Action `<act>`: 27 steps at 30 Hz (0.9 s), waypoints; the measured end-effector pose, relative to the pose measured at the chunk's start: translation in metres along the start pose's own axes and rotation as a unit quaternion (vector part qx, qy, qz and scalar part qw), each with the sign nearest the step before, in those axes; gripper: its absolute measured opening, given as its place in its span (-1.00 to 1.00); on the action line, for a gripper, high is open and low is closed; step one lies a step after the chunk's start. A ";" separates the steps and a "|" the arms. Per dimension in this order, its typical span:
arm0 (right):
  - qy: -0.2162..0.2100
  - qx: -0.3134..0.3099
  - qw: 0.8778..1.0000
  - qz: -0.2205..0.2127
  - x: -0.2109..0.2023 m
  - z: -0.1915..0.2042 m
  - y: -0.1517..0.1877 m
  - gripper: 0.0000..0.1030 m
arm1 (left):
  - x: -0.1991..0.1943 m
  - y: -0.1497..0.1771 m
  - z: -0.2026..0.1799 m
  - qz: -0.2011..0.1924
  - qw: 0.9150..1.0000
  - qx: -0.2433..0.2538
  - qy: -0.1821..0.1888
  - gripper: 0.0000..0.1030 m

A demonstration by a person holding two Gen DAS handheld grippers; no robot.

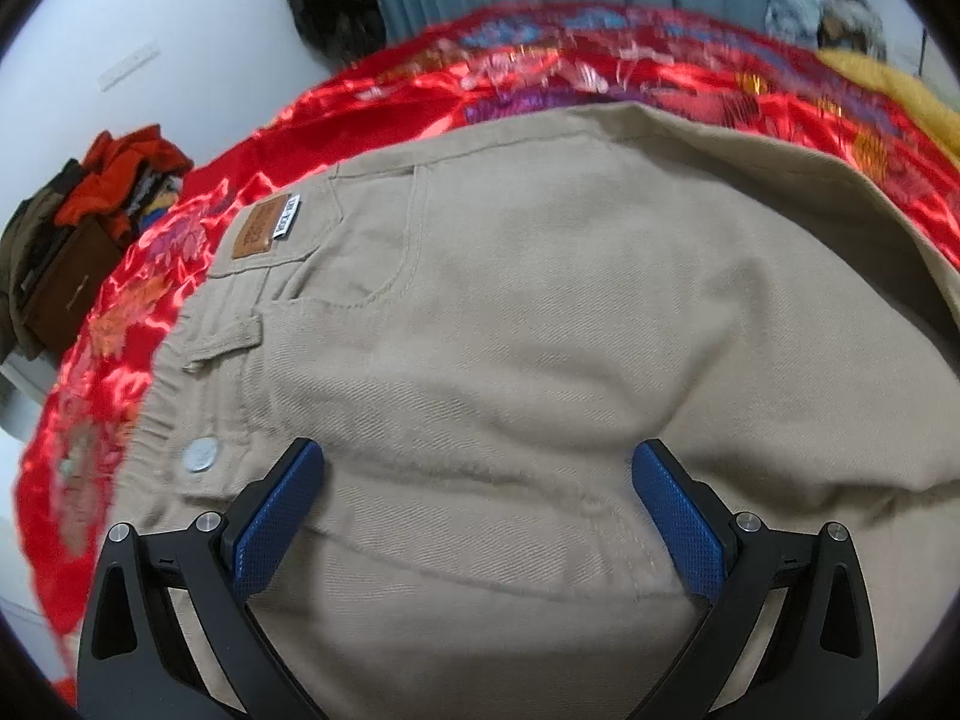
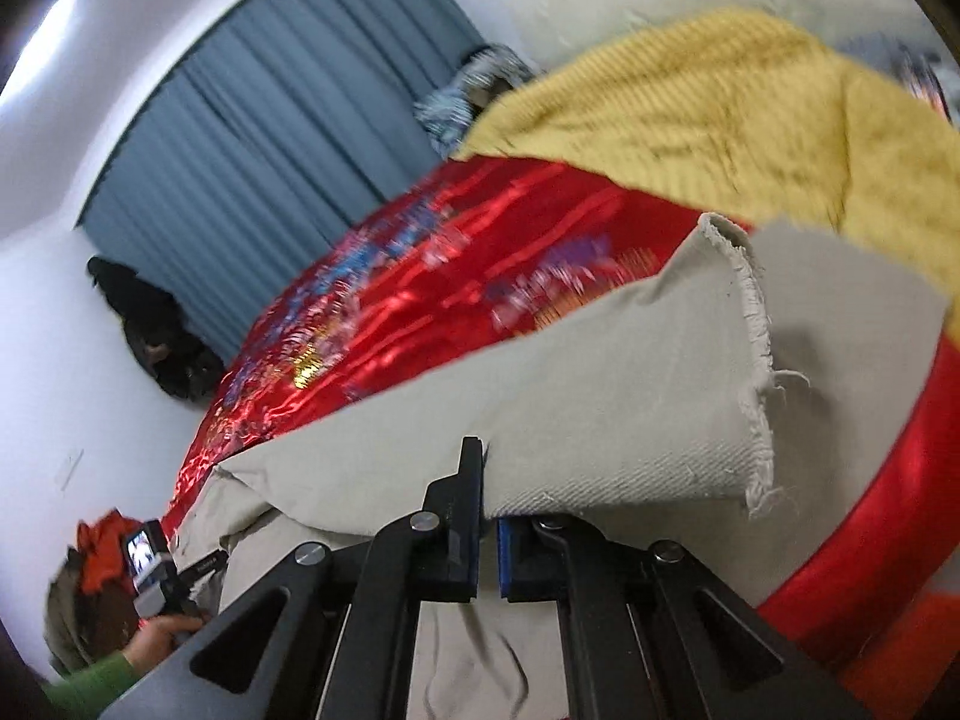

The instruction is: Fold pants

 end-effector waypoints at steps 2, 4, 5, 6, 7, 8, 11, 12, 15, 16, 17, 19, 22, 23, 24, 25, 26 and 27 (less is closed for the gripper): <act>-0.002 -0.012 1.000 -0.007 -0.001 0.005 -0.003 -0.93 | -0.017 -0.001 -0.001 0.005 1.000 -0.005 0.003 0.98; -0.008 -0.016 1.000 -0.013 -0.004 0.007 -0.004 -0.93 | -0.042 0.001 -0.004 0.011 0.997 -0.011 0.082 0.98; -0.011 -0.022 1.000 -0.018 -0.006 0.008 -0.006 -0.93 | -0.050 0.002 -0.006 0.021 0.992 -0.013 0.124 0.98; -0.013 -0.025 0.999 -0.021 -0.006 0.010 -0.007 -0.93 | -0.057 0.001 -0.010 0.034 0.985 -0.014 0.171 0.99; -0.016 -0.031 0.999 -0.027 -0.009 0.012 -0.009 -0.93 | -0.062 0.000 -0.015 0.050 0.975 -0.014 0.218 0.99; -0.018 -0.035 0.999 -0.032 -0.010 0.014 -0.011 -0.93 | -0.064 -0.002 -0.022 0.071 0.964 -0.014 0.258 0.99; -0.022 -0.049 0.997 -0.048 -0.019 0.019 -0.016 -0.93 | -0.059 -0.013 -0.046 0.113 0.944 -0.017 0.309 0.99; -0.024 -0.052 0.997 -0.053 -0.023 0.020 -0.016 -0.93 | -0.055 -0.018 -0.052 0.122 0.941 -0.021 0.317 0.98; -0.029 -0.065 0.995 -0.076 -0.038 0.025 -0.021 -0.93 | -0.036 -0.039 -0.072 0.144 0.933 -0.048 0.326 0.98; -0.027 -0.071 0.993 -0.085 -0.045 0.027 -0.022 -0.93 | -0.026 -0.046 -0.077 0.162 0.930 -0.068 0.322 0.98; -0.026 -0.079 0.992 -0.095 -0.053 0.029 -0.023 -0.93 | -0.016 -0.051 -0.081 0.181 0.924 -0.085 0.326 0.98; -0.025 -0.090 0.989 -0.115 -0.070 0.033 -0.025 -0.93 | -0.003 -0.060 -0.086 0.208 0.911 -0.114 0.337 0.93; -0.028 -0.095 0.987 -0.127 -0.091 0.035 -0.023 -0.93 | 0.003 -0.064 -0.082 0.219 0.905 -0.134 0.340 -0.20; -0.031 -0.093 0.987 -0.125 -0.094 0.033 -0.022 -0.93 | 0.004 -0.063 -0.079 0.223 0.905 -0.139 0.333 -0.57; -0.032 -0.086 0.989 -0.116 -0.094 0.029 -0.022 -0.93 | 0.004 -0.062 -0.071 0.225 0.903 -0.150 0.334 -0.95; -0.029 -0.080 0.991 -0.102 -0.089 0.024 -0.023 -0.93 | -0.001 -0.062 -0.065 0.220 0.898 -0.158 0.345 -0.91; -0.026 -0.077 0.993 -0.085 -0.080 0.018 -0.027 -0.93 | -0.011 -0.063 -0.057 0.209 0.894 -0.164 0.362 -0.91; -0.024 -0.076 0.994 -0.070 -0.071 0.011 -0.032 -0.93 | -0.024 -0.064 -0.050 0.198 0.890 -0.165 0.376 -0.91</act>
Point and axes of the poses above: each gripper's, at about its wrist camera, not at the fingertips, and x roughly the way its jaws point, z to its left, y to its underside, the point moved 1 cm from there along x, roughly the way its jaws point, and after that the axes turned 13 degrees about -x, right-handed, at the moved point
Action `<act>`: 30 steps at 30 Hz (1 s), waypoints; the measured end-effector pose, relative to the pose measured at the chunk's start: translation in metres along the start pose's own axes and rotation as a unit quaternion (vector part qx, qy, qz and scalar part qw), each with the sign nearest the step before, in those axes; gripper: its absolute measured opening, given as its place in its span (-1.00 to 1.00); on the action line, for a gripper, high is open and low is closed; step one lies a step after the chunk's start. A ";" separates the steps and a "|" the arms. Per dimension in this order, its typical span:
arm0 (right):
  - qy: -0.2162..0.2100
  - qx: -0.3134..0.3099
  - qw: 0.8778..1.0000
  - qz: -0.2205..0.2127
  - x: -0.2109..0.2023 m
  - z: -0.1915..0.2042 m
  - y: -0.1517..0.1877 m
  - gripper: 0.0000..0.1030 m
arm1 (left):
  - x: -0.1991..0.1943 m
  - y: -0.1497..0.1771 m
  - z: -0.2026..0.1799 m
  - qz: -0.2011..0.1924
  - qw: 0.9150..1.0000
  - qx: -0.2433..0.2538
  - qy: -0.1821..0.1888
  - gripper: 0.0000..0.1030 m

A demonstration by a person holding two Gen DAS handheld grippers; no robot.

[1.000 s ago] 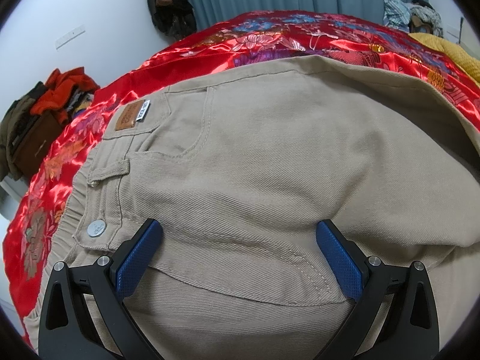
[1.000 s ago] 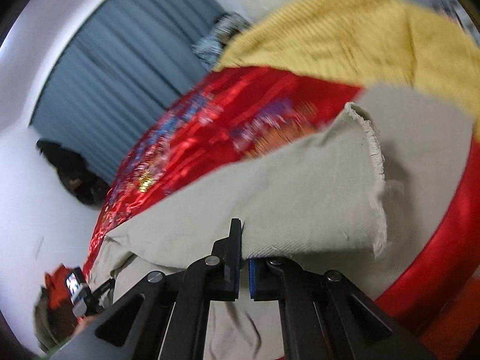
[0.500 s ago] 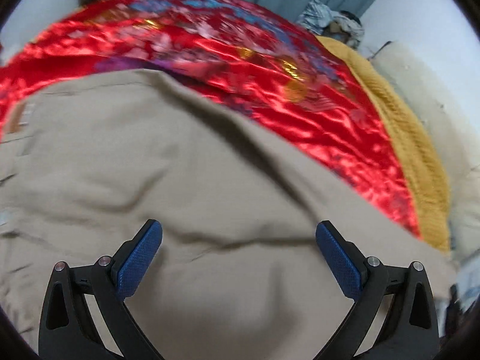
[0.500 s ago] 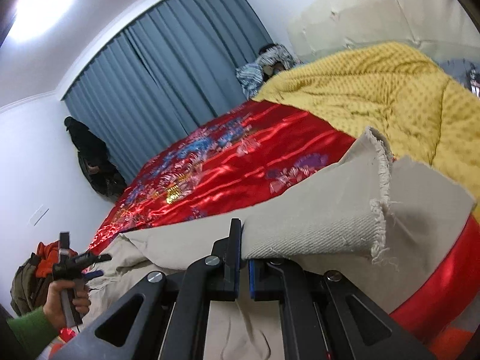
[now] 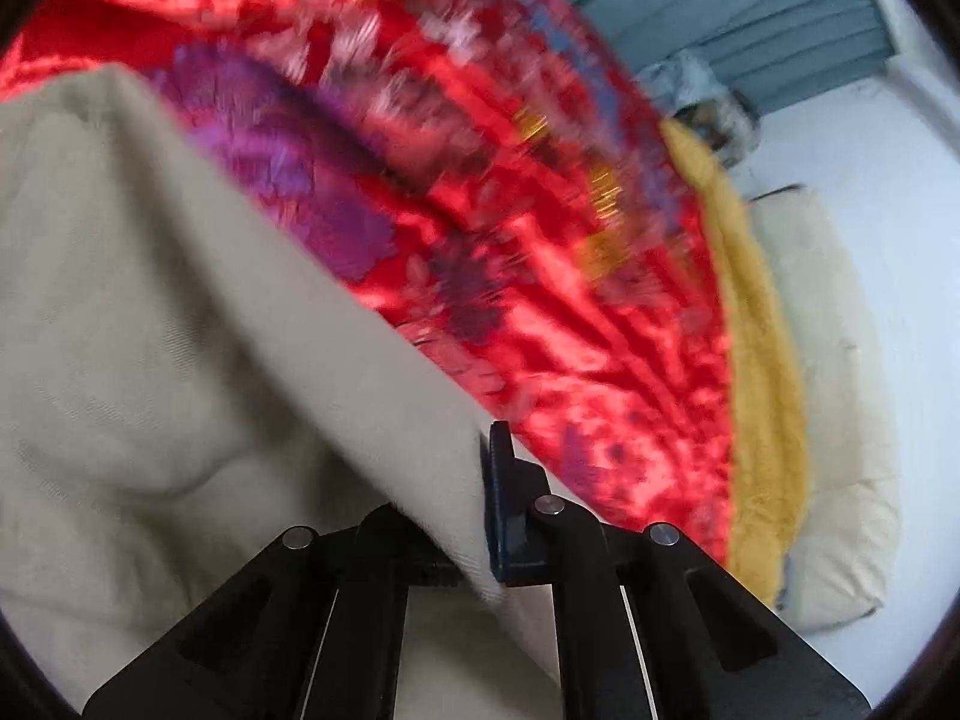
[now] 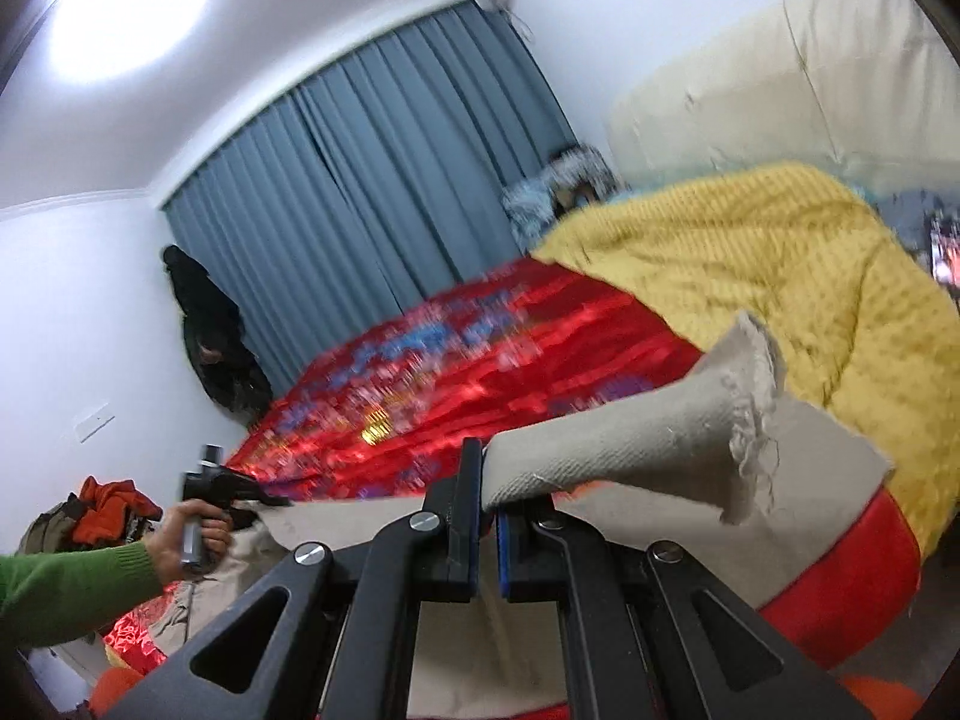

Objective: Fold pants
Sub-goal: 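Carry the hem over the trousers with the right tool while the left tool grasps the trouser edge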

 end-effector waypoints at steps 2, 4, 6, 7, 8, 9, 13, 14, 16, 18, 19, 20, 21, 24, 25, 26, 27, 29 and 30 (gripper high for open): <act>-0.002 0.006 1.000 0.011 0.020 -0.017 -0.016 -0.93 | -0.046 0.015 -0.020 -0.035 0.998 0.031 0.043 -0.91; -0.005 -0.011 1.000 -0.016 0.027 -0.024 -0.047 -0.93 | -0.099 0.040 -0.039 -0.082 0.991 0.074 0.074 -0.91; -0.023 -0.040 0.997 -0.065 0.021 -0.024 -0.085 -0.93 | -0.146 0.074 -0.043 -0.130 0.981 0.114 0.084 -0.88; -0.037 -0.047 0.996 -0.072 0.019 -0.026 -0.096 -0.93 | -0.158 0.088 -0.038 -0.145 0.978 0.124 0.081 -0.88; -0.056 -0.051 0.995 -0.067 0.017 -0.030 -0.103 -0.93 | -0.165 0.108 -0.027 -0.153 0.978 0.128 0.068 -0.87; -0.078 -0.051 0.995 -0.046 0.019 -0.036 -0.105 -0.93 | -0.162 0.128 -0.011 -0.147 0.980 0.124 0.051 -0.87; -0.061 -0.058 0.980 0.182 0.055 -0.081 -0.041 -0.92 | -0.092 0.188 0.063 -0.029 0.994 0.097 -0.041 -0.86; -0.045 -0.049 0.970 0.235 0.066 -0.095 -0.019 -0.92 | -0.074 0.198 0.080 -0.002 0.995 0.083 -0.056 -0.87; -0.035 0.007 0.947 0.319 0.083 -0.126 0.027 -0.92 | -0.061 0.205 0.090 0.004 0.994 0.080 -0.070 -0.91; -0.053 0.082 0.932 0.348 0.088 -0.151 0.051 -0.91 | -0.061 0.203 0.086 0.000 0.995 0.081 -0.061 -0.91; -0.063 0.094 0.935 0.335 0.086 -0.155 0.048 -0.88 | -0.063 0.202 0.084 0.000 0.995 0.085 -0.059 -0.91; -0.067 0.100 0.939 0.323 0.083 -0.158 0.045 -0.80 | -0.066 0.202 0.080 -0.005 0.994 0.092 -0.059 -0.91; -0.063 0.104 0.940 0.318 0.082 -0.161 0.045 -0.63 | -0.065 0.201 0.079 -0.008 0.994 0.096 -0.059 -0.91; -0.062 0.157 0.938 0.303 0.079 -0.176 0.052 -0.20 | -0.061 0.201 0.078 -0.006 0.994 0.090 -0.058 -0.91; -0.058 0.181 0.935 0.298 0.077 -0.184 0.056 -0.20 | -0.062 0.203 0.080 -0.006 0.994 0.092 -0.059 -0.91; -0.056 0.205 0.933 0.290 0.076 -0.191 0.058 -0.20 | -0.063 0.205 0.080 -0.006 0.994 0.096 -0.061 -0.91; -0.054 0.226 0.931 0.281 0.073 -0.198 0.061 -0.20 | -0.064 0.206 0.082 -0.007 0.993 0.099 -0.062 -0.91; -0.042 0.243 0.928 0.278 0.070 -0.206 0.065 -0.49 | -0.065 0.208 0.083 -0.009 0.992 0.105 -0.065 -0.91; -0.033 0.239 0.930 0.279 0.069 -0.206 0.060 -0.93 | -0.066 0.208 0.082 -0.009 0.992 0.106 -0.063 -0.91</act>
Point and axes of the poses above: each gripper's, at about its wrist camera, not at the fingertips, and x roughly the way its jaws point, z to its left, y to its underside, the point moved 1 cm from there along x, roughly the way its jaws point, and after that the axes turned 13 degrees about -x, right-handed, at the moved point
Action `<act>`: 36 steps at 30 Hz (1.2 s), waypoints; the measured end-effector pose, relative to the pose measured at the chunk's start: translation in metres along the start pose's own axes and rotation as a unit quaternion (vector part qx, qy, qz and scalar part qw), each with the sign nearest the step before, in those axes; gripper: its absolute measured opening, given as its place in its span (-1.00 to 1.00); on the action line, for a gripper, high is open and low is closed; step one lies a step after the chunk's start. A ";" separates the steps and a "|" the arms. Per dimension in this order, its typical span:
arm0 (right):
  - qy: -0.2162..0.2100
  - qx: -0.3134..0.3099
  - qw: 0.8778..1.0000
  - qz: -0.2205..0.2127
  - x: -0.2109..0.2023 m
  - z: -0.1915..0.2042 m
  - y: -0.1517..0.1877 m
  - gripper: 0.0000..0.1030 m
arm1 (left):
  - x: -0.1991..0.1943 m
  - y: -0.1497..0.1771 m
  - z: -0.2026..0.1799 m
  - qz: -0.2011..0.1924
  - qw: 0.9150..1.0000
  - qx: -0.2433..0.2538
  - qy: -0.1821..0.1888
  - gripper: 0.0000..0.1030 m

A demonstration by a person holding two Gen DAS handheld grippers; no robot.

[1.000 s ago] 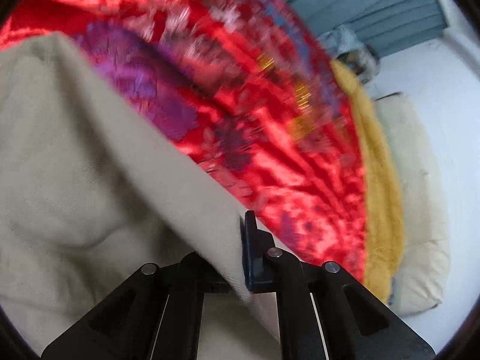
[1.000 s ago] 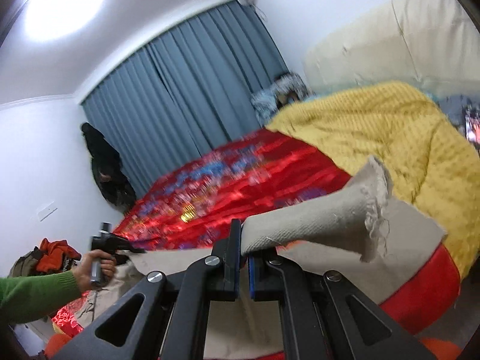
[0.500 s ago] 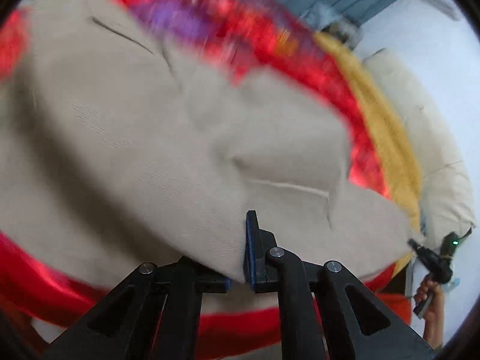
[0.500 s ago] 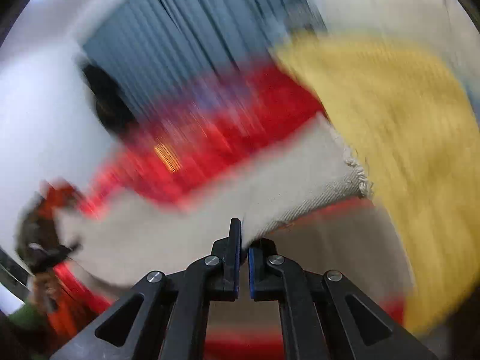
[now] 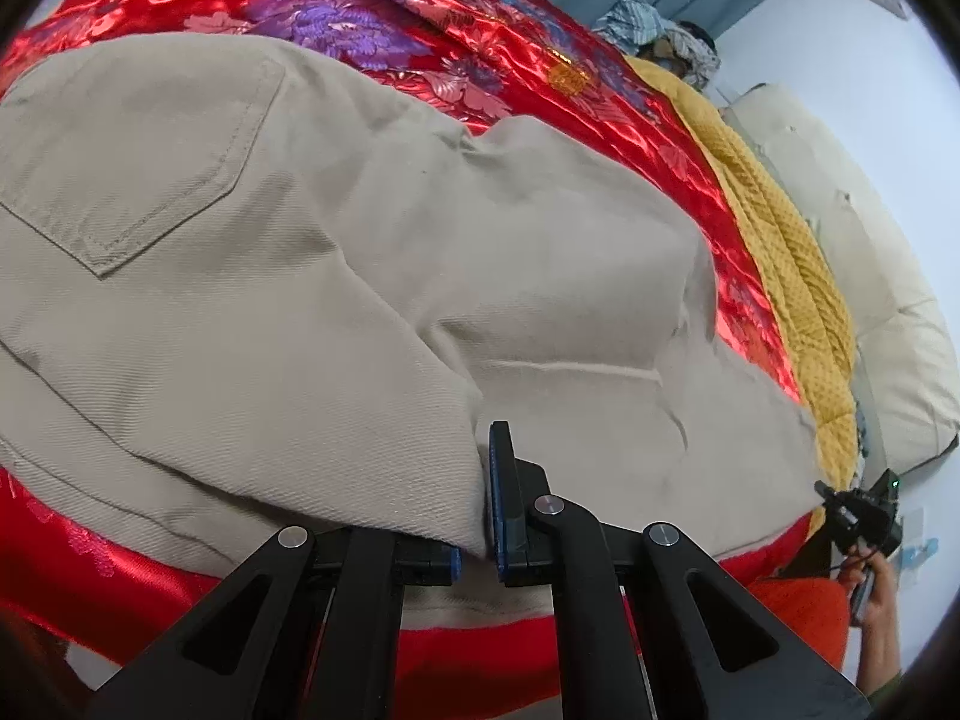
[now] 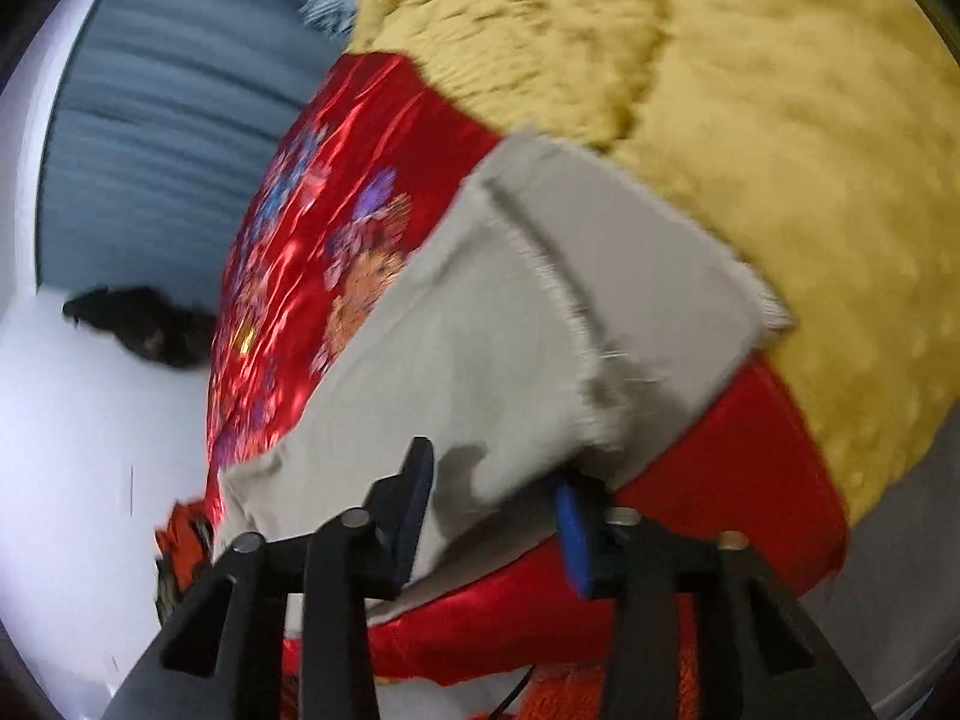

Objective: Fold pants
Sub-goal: 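Carry the hem over the trousers with the right tool while the left tool grasps the trouser edge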

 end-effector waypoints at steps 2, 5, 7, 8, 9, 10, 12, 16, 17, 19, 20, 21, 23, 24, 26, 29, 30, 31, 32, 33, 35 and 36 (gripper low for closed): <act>0.033 -0.044 0.998 -0.011 -0.009 0.014 -0.004 -0.94 | -0.006 0.003 -0.005 -0.004 1.000 0.008 0.006 -0.90; 0.147 -0.177 0.972 -0.047 -0.030 0.049 -0.011 -0.94 | -0.008 0.018 -0.023 0.000 0.999 0.045 0.014 -0.86; 0.207 -0.210 0.955 -0.039 -0.027 0.048 -0.015 -0.94 | 0.002 0.029 -0.031 0.015 0.998 0.066 0.004 -0.86; 0.227 -0.207 0.951 -0.026 -0.020 0.040 -0.018 -0.94 | 0.007 0.032 -0.031 0.021 0.997 0.069 -0.001 -0.86; 0.233 -0.203 0.951 -0.018 -0.013 0.035 -0.020 -0.94 | 0.013 0.035 -0.030 0.029 0.997 0.067 -0.007 -0.86; 0.244 -0.200 0.949 -0.005 -0.004 0.029 -0.020 -0.94 | 0.014 0.036 -0.028 0.033 0.997 0.063 -0.008 -0.86; 0.263 -0.210 0.942 0.006 0.007 0.027 -0.018 -0.93 | 0.014 0.037 -0.024 0.035 0.998 0.058 -0.002 -0.86; 0.296 -0.227 0.928 0.007 0.005 0.030 -0.016 -0.87 | 0.013 0.040 -0.025 0.035 0.997 0.067 -0.009 -0.85; 0.304 -0.226 0.926 0.007 0.004 0.030 -0.015 -0.79 | 0.012 0.041 -0.026 0.034 0.997 0.073 -0.013 -0.84; 0.329 -0.219 0.919 0.001 -0.002 0.030 -0.013 -0.04 | 0.009 0.042 -0.029 0.036 0.996 0.082 -0.028 -0.67; 0.343 -0.214 0.915 -0.010 -0.010 0.030 -0.011 0.21 | 0.003 0.044 -0.029 0.035 0.995 0.085 -0.041 -0.57; 0.351 -0.211 0.912 -0.025 -0.018 0.030 -0.009 0.51 | -0.003 0.046 -0.028 0.035 0.994 0.086 -0.051 -0.30; 0.386 -0.205 0.898 -0.058 -0.038 0.033 -0.005 0.53 | -0.024 0.054 -0.025 0.032 0.994 0.088 -0.055 -0.20; 0.405 -0.200 0.889 -0.074 -0.049 0.036 -0.003 0.53 | -0.034 0.057 -0.025 0.024 0.993 0.093 -0.063 -0.13; 0.404 -0.197 0.885 -0.118 -0.070 0.050 0.000 0.53 | -0.059 0.061 -0.029 -0.011 0.991 0.111 -0.072 -0.06; 0.332 -0.209 0.906 -0.160 -0.081 0.081 -0.002 0.53 | -0.080 0.049 -0.041 -0.067 0.985 0.139 -0.072 0.28; 0.307 -0.213 0.914 -0.158 -0.075 0.090 -0.005 0.54 | -0.080 0.043 -0.046 -0.077 0.983 0.147 -0.072 0.34; 0.277 -0.214 0.924 -0.151 -0.065 0.097 -0.010 0.54 | -0.074 0.034 -0.051 -0.085 0.981 0.157 -0.075 0.34; 0.243 -0.209 0.936 -0.145 -0.054 0.102 -0.014 0.54 | -0.066 0.028 -0.054 -0.086 0.980 0.161 -0.076 0.34; 0.211 -0.198 0.947 -0.141 -0.044 0.103 -0.018 0.54 | -0.056 0.021 -0.054 -0.086 0.980 0.162 -0.080 0.34; 0.161 -0.170 0.962 -0.138 -0.023 0.098 -0.024 0.54 | -0.035 0.012 -0.049 -0.079 0.981 0.157 -0.086 0.34; 0.141 -0.153 0.969 -0.134 -0.010 0.091 -0.026 0.54 | -0.024 0.010 -0.046 -0.075 0.980 0.159 -0.091 0.34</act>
Point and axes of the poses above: each gripper's, at about its wrist camera, not at the fingertips, and x roughly the way its jaws point, z to its left, y to its underside, the point moved 1 cm from there along x, roughly the way its jaws point, and after that the axes turned 13 degrees about -x, right-handed, at the moved point
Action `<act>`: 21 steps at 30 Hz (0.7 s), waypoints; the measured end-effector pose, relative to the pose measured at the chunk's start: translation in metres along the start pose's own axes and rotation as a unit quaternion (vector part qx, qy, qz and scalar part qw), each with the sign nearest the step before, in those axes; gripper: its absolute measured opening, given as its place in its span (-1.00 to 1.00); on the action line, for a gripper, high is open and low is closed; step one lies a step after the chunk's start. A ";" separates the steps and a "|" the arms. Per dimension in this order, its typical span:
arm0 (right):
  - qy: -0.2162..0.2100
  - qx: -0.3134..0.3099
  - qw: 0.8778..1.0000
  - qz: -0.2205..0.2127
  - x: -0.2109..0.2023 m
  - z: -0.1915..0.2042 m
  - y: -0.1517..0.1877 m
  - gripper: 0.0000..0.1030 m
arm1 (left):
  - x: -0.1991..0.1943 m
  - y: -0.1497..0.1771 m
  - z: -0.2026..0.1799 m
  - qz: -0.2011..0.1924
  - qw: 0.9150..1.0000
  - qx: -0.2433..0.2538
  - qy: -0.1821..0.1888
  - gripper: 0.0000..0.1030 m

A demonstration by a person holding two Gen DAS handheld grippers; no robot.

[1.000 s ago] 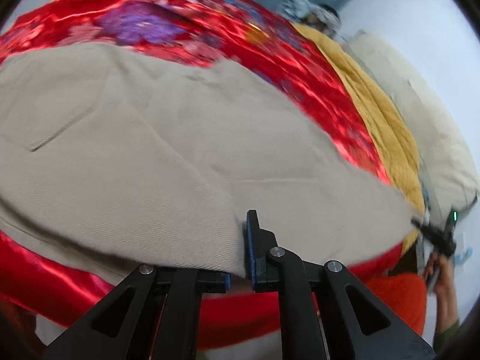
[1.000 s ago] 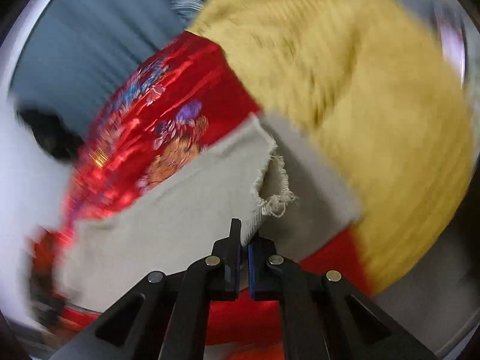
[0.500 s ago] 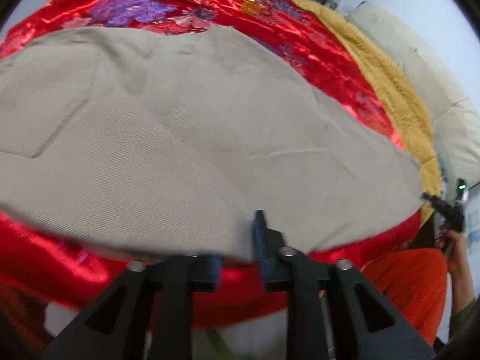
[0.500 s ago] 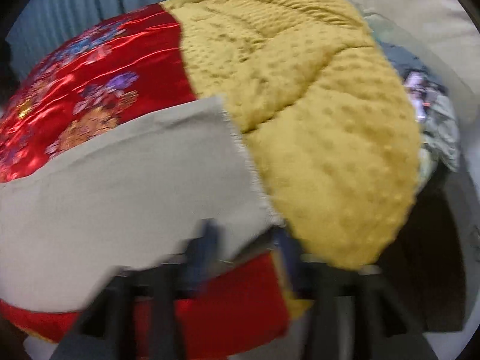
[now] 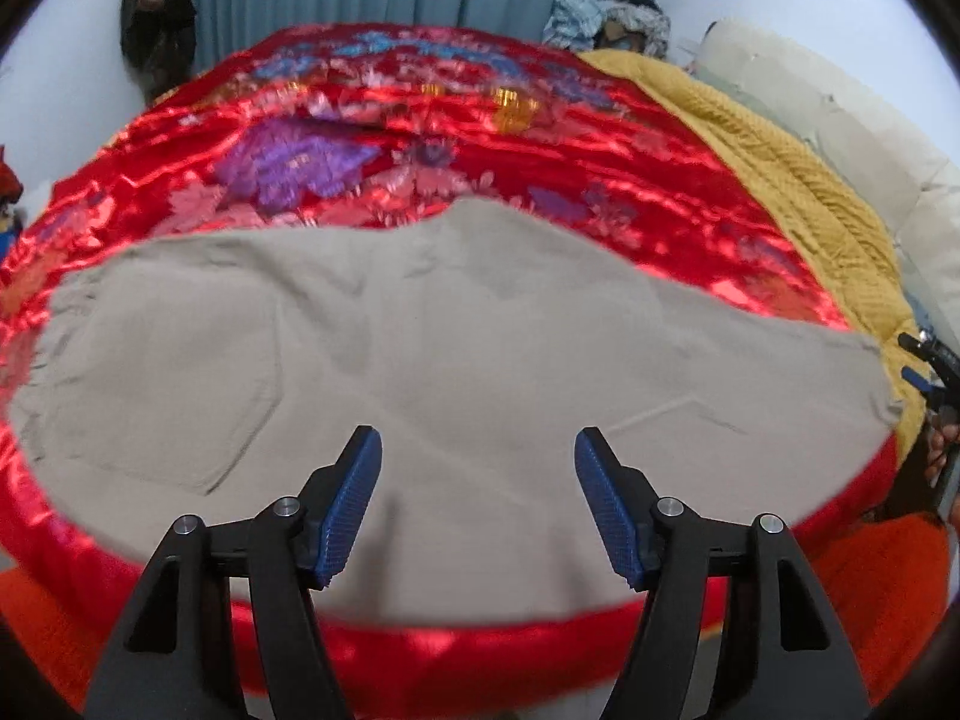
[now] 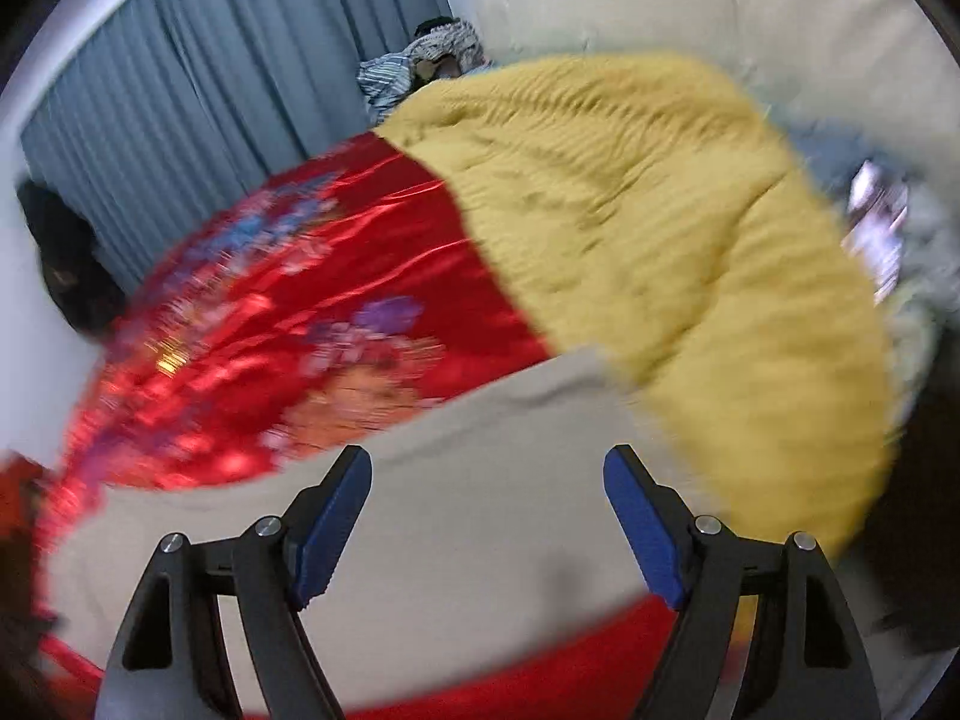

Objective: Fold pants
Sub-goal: 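Carry the hem over the trousers with the right tool while the left tool grasps the trouser edge, then lower the frayed hem onto the trousers and open the right tool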

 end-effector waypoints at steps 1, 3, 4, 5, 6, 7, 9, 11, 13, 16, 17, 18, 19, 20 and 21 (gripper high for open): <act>-0.011 0.014 1.000 0.005 0.011 -0.003 0.004 0.54 | 0.009 0.002 0.001 0.004 1.000 0.005 -0.010 0.34; -0.031 0.049 0.998 0.021 0.031 -0.014 0.017 0.54 | 0.029 0.010 0.006 0.026 0.999 0.016 -0.036 0.34; -0.043 0.075 0.996 0.038 0.041 -0.023 0.022 0.54 | 0.035 0.014 0.008 0.034 0.998 0.017 -0.042 0.34; -0.055 0.090 0.993 0.043 0.045 -0.030 0.027 0.54 | 0.041 0.019 0.013 0.039 0.998 0.015 -0.045 0.34; -0.069 0.106 0.991 0.043 0.049 -0.036 0.030 0.54 | 0.042 0.020 0.014 0.037 0.998 0.015 -0.044 0.37; -0.077 0.116 0.989 0.043 0.052 -0.042 0.031 0.54 | 0.043 0.023 0.015 0.032 0.999 0.016 -0.039 0.45; -0.091 0.126 0.987 0.045 0.056 -0.049 0.036 0.54 | 0.043 0.027 0.014 0.023 0.999 0.019 -0.031 0.57; -0.096 0.120 0.987 0.048 0.057 -0.050 0.038 0.54 | 0.046 0.031 0.009 0.019 0.999 0.028 -0.038 0.67; -0.091 0.101 0.989 0.052 0.057 -0.049 0.039 0.54 | 0.050 0.031 0.005 0.017 0.999 0.031 -0.041 0.77; -0.078 0.068 0.993 0.062 0.062 -0.042 0.040 0.54 | 0.054 0.030 0.005 0.012 0.999 0.029 -0.039 0.81; -0.075 0.061 0.993 0.064 0.064 -0.040 0.040 0.54 | 0.054 0.030 0.005 0.011 0.999 0.030 -0.038 0.81; -0.072 0.054 0.994 0.066 0.065 -0.039 0.040 0.55 | 0.054 0.030 0.004 0.010 0.999 0.032 -0.038 0.81; -0.071 0.049 0.994 0.066 0.066 -0.038 0.040 0.58 | 0.054 0.030 0.004 0.010 0.999 0.033 -0.037 0.82; -0.071 0.046 0.994 0.066 0.067 -0.037 0.040 0.60 | 0.054 0.030 0.005 0.009 0.999 0.034 -0.036 0.82; -0.071 0.043 0.994 0.066 0.067 -0.036 0.040 0.64 | 0.054 0.031 0.004 0.009 0.999 0.035 -0.036 0.83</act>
Point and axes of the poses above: each gripper's, at about its wrist camera, not at the fingertips, and x roughly the way its jaws point, z to its left, y to its underside, the point moved 1 cm from there along x, roughly the way its jaws point, and after that the axes turned 13 degrees about -x, right-handed, at the moved point
